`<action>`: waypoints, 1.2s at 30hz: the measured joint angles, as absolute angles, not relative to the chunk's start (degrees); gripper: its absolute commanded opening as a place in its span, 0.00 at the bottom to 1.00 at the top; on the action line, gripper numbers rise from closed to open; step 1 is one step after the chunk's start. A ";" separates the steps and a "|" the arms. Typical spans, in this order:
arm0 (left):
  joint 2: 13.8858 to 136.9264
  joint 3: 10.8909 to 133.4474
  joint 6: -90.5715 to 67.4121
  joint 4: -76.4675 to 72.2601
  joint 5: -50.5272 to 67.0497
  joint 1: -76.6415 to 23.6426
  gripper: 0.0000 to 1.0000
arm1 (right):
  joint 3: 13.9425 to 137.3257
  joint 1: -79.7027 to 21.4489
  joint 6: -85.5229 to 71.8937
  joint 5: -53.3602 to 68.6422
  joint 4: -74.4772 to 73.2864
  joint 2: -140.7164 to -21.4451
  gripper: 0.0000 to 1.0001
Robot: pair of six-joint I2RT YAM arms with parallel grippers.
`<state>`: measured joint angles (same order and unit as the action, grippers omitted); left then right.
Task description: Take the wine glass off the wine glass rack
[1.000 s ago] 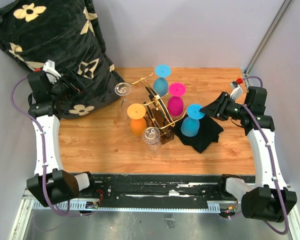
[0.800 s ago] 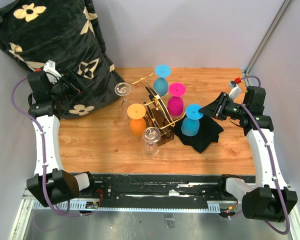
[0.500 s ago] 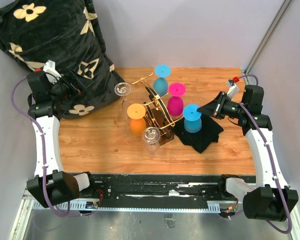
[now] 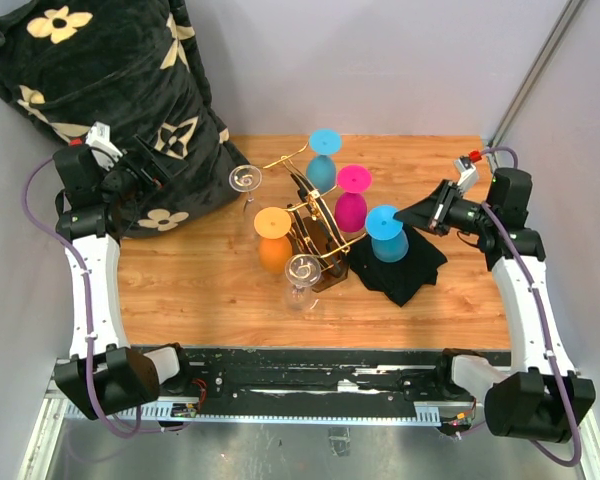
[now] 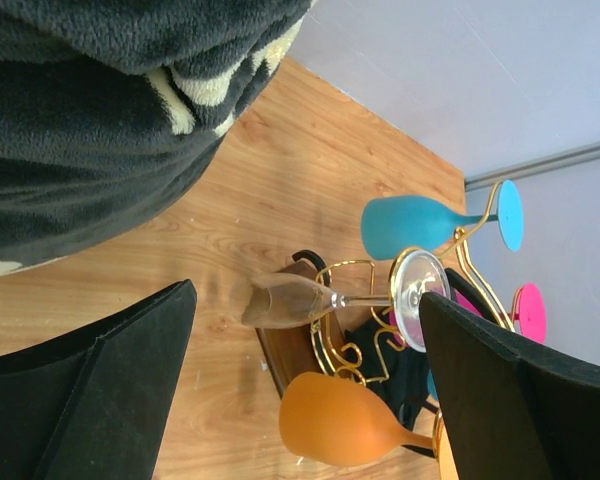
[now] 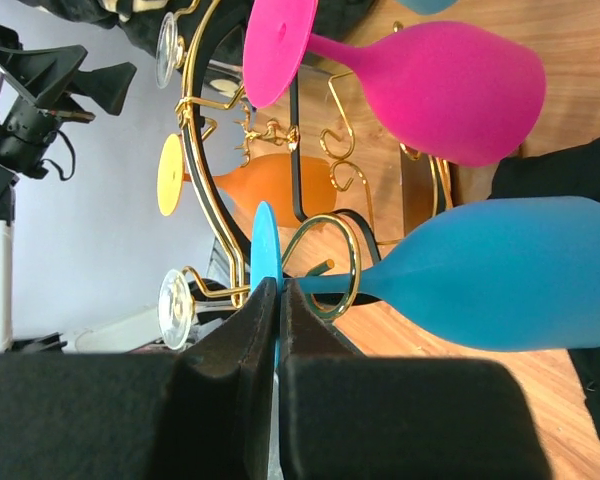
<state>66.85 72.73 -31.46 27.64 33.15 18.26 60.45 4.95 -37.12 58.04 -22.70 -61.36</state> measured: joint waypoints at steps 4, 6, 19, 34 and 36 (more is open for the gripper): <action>66.19 71.72 -32.53 27.09 33.12 18.26 1.00 | 58.57 3.64 -39.70 58.54 -19.66 -61.63 0.01; 65.93 71.64 -32.80 27.07 33.12 18.26 1.00 | 58.57 2.57 -40.32 58.43 -18.41 -61.98 0.01; 65.14 71.64 -33.41 27.00 33.23 18.26 1.00 | 61.04 -1.04 -36.80 53.76 -20.43 -65.14 0.01; 64.12 69.30 -34.94 25.54 34.35 18.26 1.00 | 65.25 -5.34 -36.42 50.61 -17.76 -69.78 0.01; 64.07 69.30 -34.85 25.63 34.35 18.26 1.00 | 65.63 -7.81 -36.45 50.41 -17.76 -70.26 0.01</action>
<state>64.07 69.30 -34.85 25.63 34.35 18.26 65.63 -7.81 -36.45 50.41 -17.76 -70.26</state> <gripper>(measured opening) 0.996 0.017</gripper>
